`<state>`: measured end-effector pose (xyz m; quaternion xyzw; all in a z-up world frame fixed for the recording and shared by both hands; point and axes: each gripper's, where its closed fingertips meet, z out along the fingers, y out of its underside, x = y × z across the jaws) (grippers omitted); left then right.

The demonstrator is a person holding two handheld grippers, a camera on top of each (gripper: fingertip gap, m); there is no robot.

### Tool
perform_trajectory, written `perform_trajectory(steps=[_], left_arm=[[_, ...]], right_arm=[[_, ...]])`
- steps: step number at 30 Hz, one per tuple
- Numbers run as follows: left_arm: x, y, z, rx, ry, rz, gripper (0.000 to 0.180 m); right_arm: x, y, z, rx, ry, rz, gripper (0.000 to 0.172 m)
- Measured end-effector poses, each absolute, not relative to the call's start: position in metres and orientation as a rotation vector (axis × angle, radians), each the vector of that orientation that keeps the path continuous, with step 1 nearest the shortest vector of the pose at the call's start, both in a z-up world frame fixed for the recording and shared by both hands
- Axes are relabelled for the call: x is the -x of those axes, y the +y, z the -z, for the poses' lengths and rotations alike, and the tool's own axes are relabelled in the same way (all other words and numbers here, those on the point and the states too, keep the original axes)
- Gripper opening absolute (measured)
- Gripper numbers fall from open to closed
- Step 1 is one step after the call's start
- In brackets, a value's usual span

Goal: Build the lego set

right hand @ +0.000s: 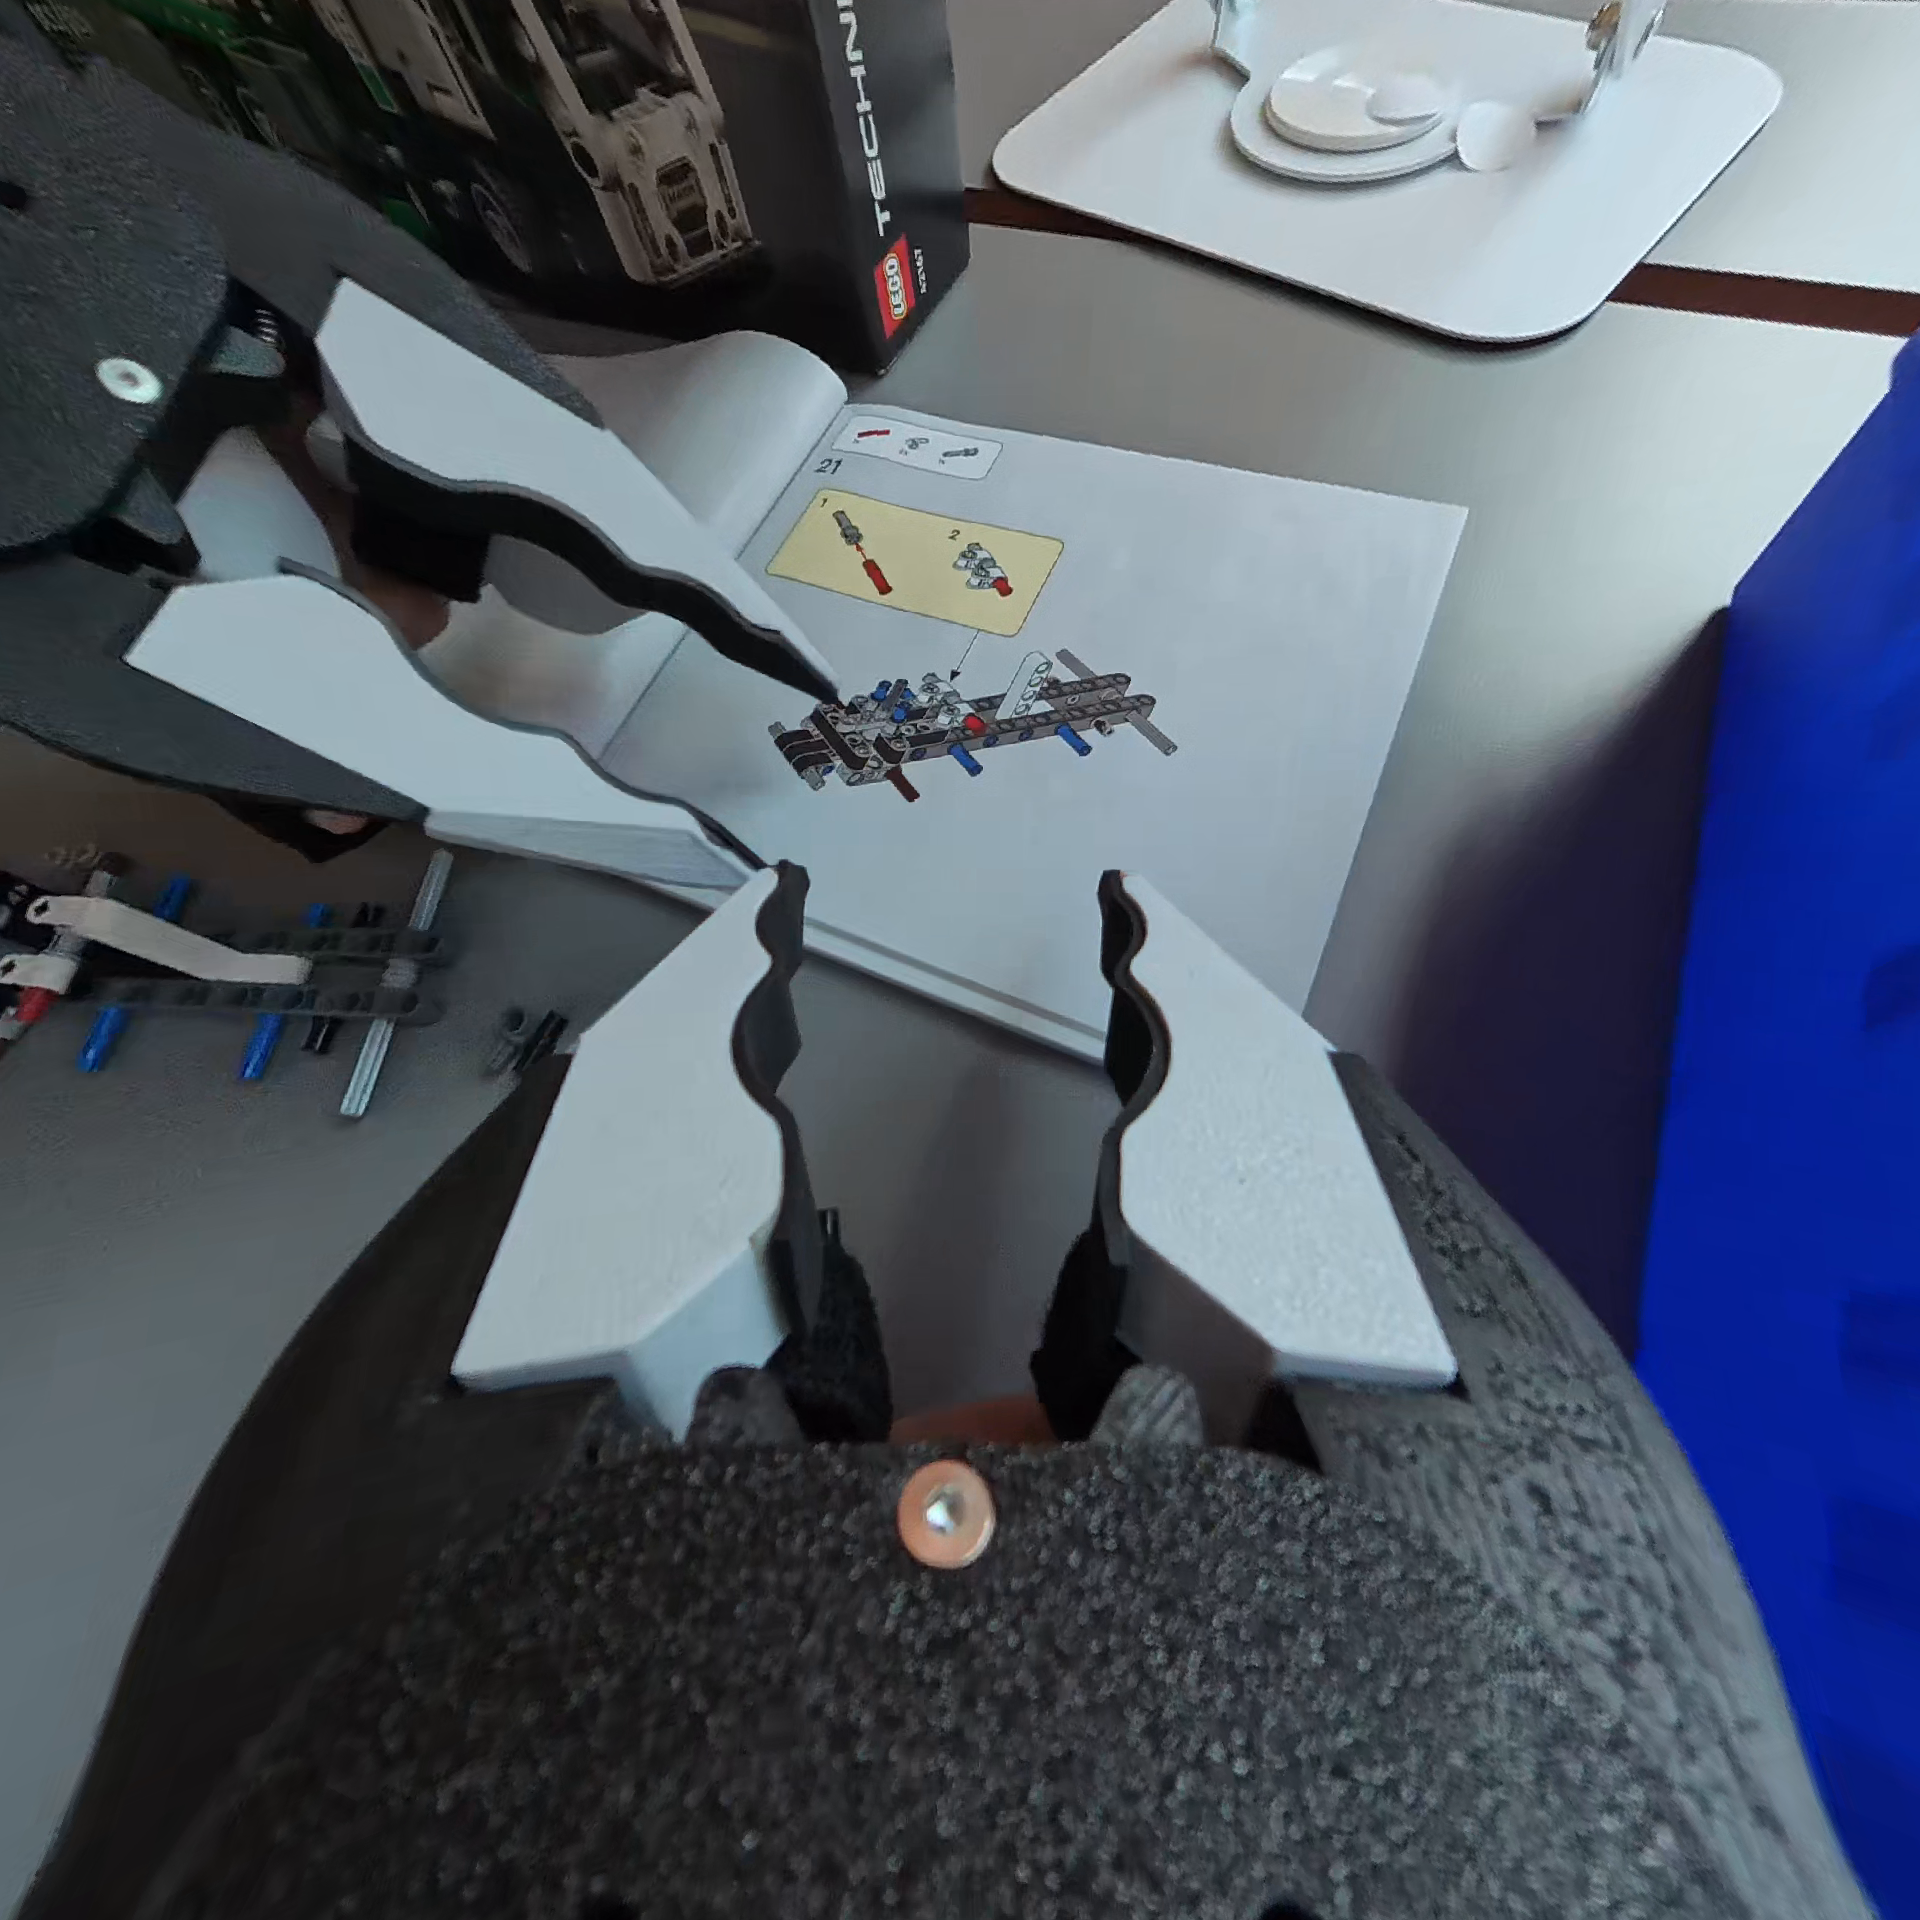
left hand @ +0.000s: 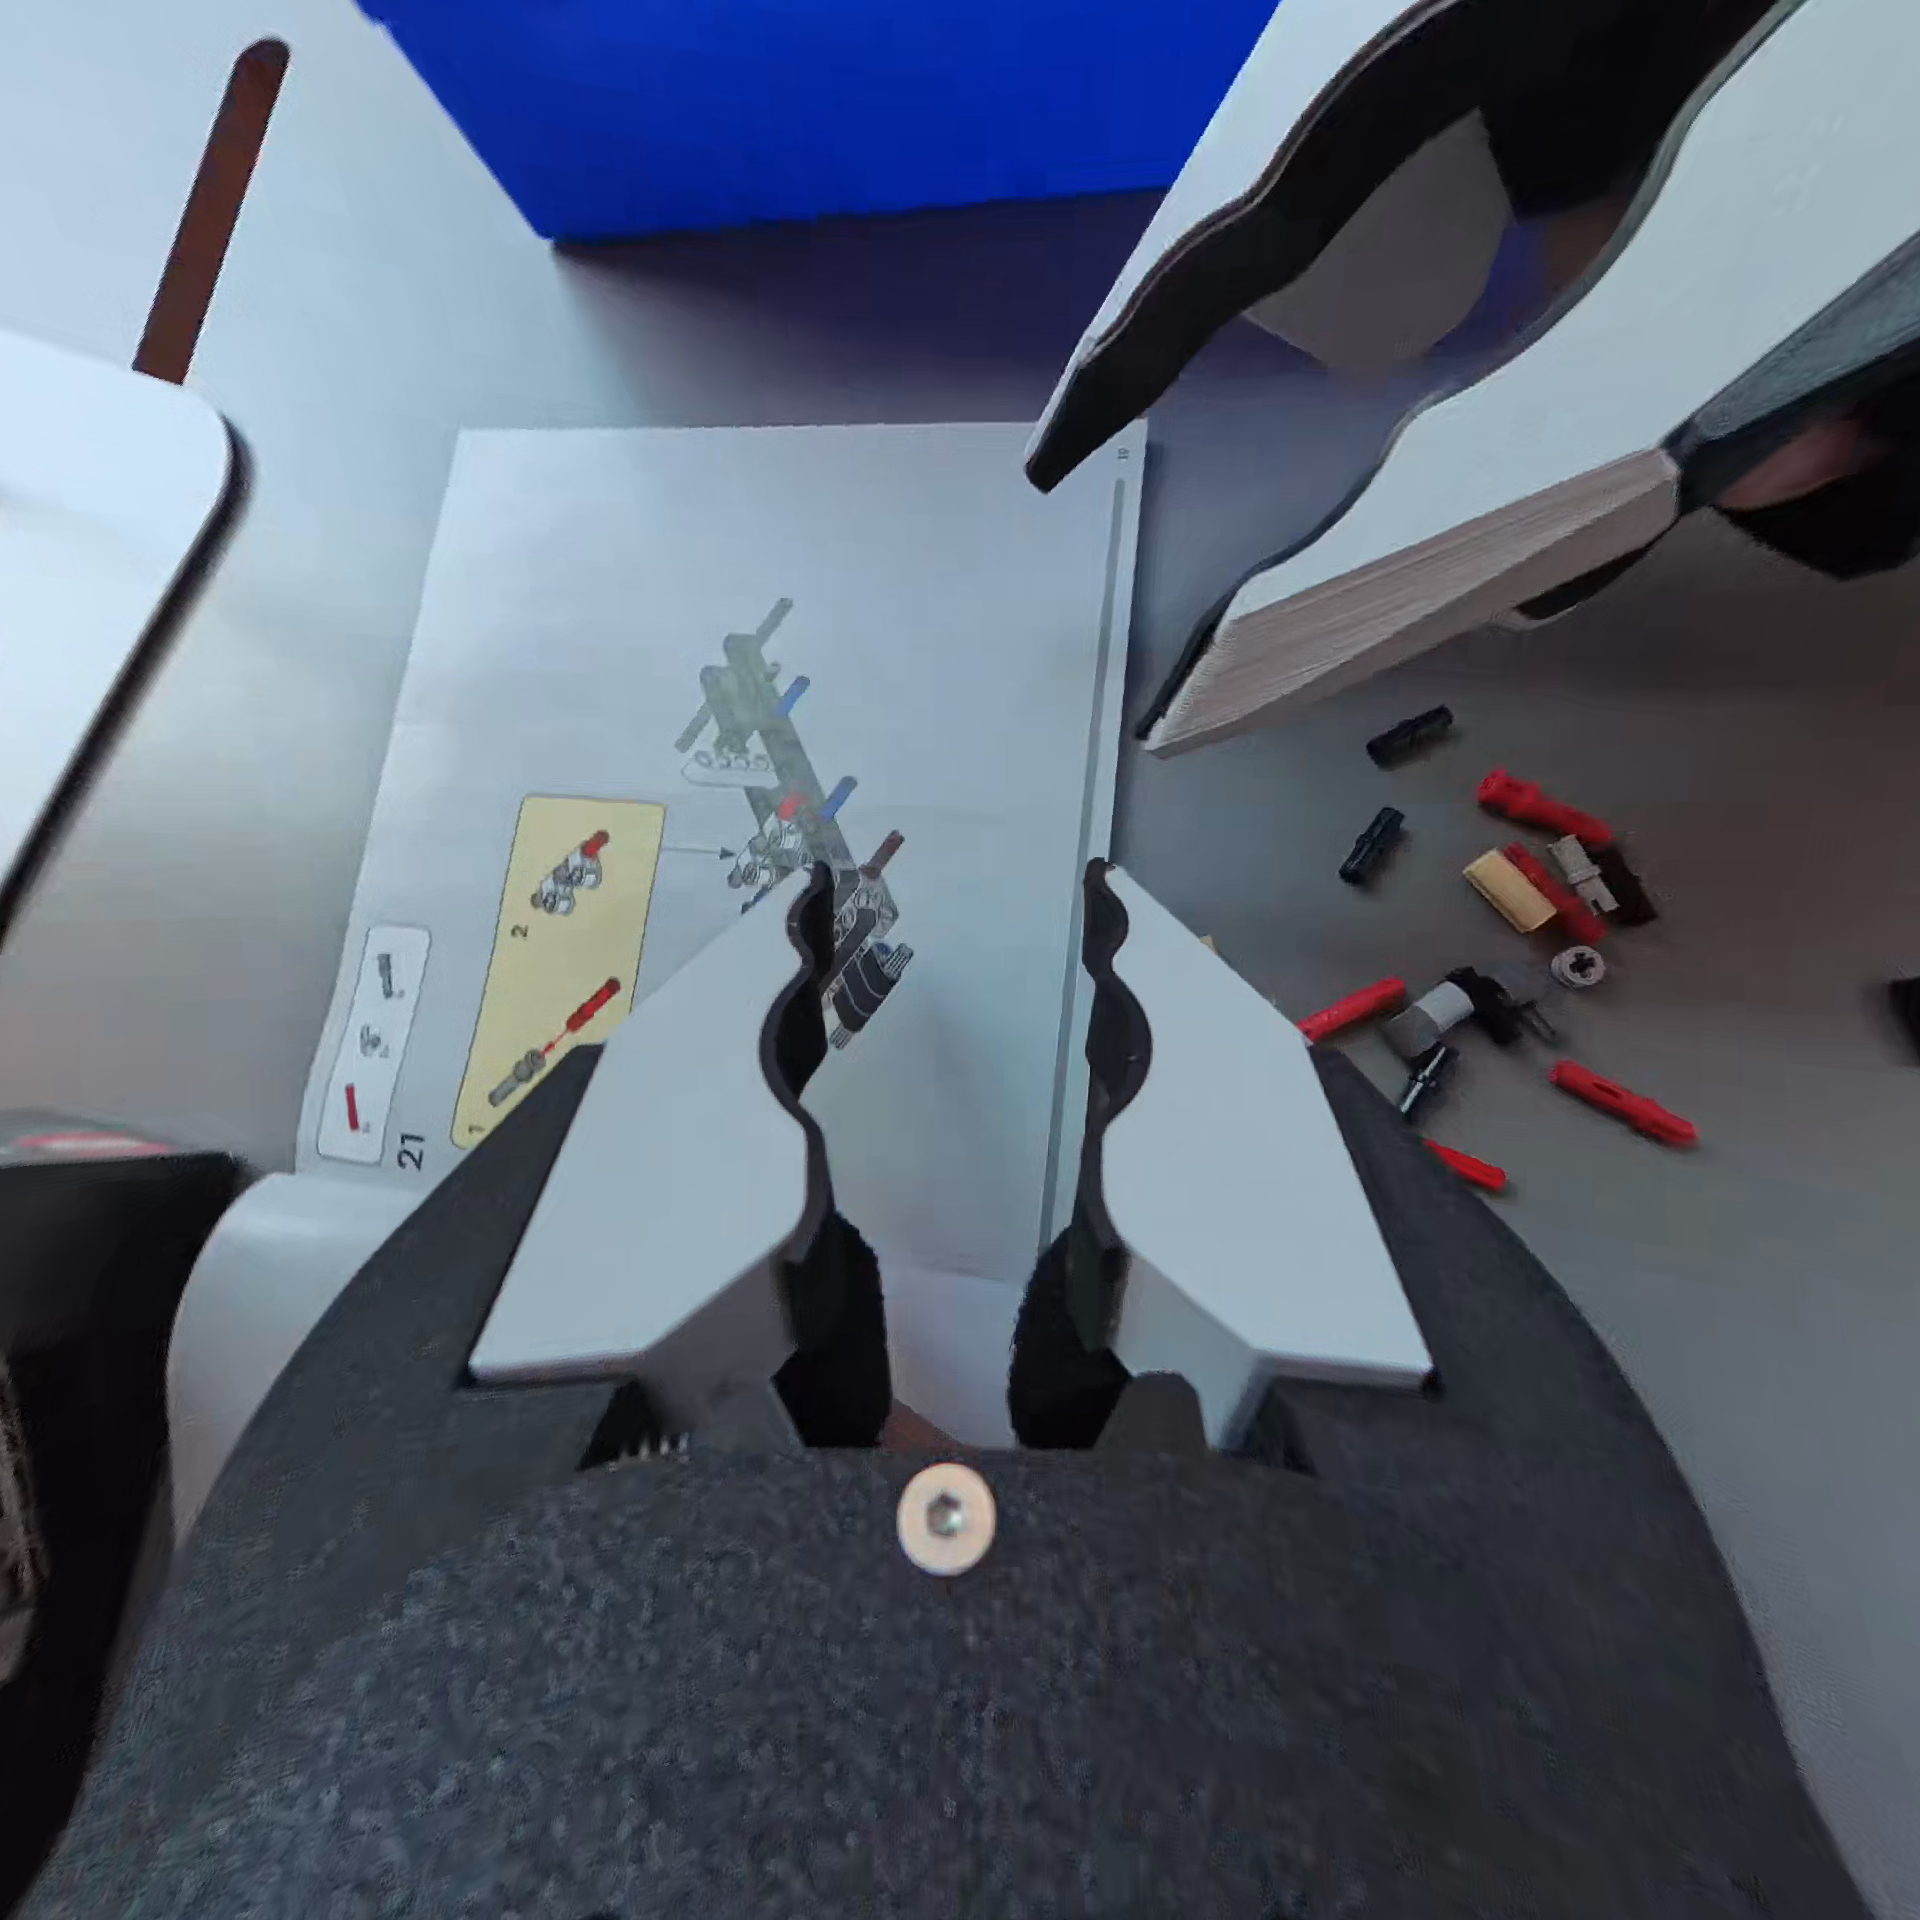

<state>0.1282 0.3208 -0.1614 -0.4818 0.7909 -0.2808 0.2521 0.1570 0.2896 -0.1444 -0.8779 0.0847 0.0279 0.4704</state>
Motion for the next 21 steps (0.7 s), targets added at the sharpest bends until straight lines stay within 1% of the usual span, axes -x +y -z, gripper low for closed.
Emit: perform_trajectory(steps=[4, 6, 8, 11, 21], left_arm=[[-0.140, 0.310, 0.171, 1.173, 2.269, 0.673, 0.054], [-0.141, 0.306, 0.176, 1.167, 2.320, 0.693, 0.054], [-0.140, 0.302, 0.180, 1.182, 2.362, 0.726, 0.052], [-0.141, 0.303, 0.182, 1.201, 2.363, 0.751, 0.043], [-0.138, 0.302, 0.179, 1.266, 2.394, 0.940, 0.042]], right_arm=[[-0.153, 0.254, 0.142, 2.210, 0.188, 0.001, 0.056], [-0.146, 0.236, 0.142, 2.210, 0.202, -0.021, 0.056], [-0.135, 0.222, 0.143, 2.200, 0.219, -0.068, 0.056], [-0.128, 0.207, 0.144, 2.182, 0.241, -0.080, 0.056], [-0.115, 0.207, 0.140, 2.117, 0.264, -0.211, 0.056]])
